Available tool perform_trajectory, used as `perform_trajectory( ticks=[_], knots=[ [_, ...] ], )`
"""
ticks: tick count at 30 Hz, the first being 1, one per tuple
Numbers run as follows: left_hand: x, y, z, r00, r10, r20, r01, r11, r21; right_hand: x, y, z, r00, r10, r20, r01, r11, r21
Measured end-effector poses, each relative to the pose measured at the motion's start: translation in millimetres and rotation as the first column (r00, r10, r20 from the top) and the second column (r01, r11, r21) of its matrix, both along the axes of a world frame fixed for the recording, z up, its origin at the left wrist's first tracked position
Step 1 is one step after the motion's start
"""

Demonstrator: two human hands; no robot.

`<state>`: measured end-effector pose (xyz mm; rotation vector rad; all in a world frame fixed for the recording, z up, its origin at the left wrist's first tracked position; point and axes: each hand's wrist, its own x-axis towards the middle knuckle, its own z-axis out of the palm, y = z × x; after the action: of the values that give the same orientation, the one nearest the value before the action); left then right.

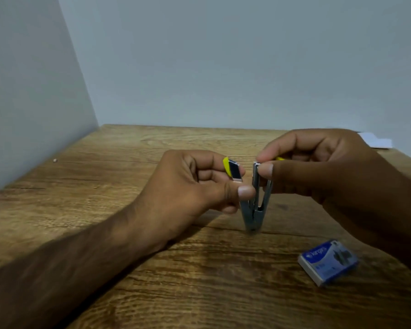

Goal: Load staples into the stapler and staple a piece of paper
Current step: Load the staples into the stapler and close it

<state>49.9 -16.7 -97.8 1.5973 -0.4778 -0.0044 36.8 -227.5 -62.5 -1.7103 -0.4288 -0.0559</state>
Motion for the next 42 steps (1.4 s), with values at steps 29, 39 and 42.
perform_trajectory(
  ticks=[29,39,42],
  knots=[
    [-11.7,-8.5,0.2,0.999,0.043,-0.022,-0.043,0.999,0.021,-1.2,8.0,-6.8,0.999,0.052,0.007,-0.052,0.999,0.008],
    [-7.8,-11.0,11.8,0.993,0.054,-0.105,-0.075,0.977,-0.202,-0.3,3.0,-0.3,0.999,0.035,-0.005,-0.035,0.999,0.035],
    [-6.0,-8.8,9.8,0.982,0.087,-0.166,-0.126,0.963,-0.24,-3.0,9.5,-6.6,0.996,0.066,0.067,-0.056,0.989,-0.138]
  ],
)
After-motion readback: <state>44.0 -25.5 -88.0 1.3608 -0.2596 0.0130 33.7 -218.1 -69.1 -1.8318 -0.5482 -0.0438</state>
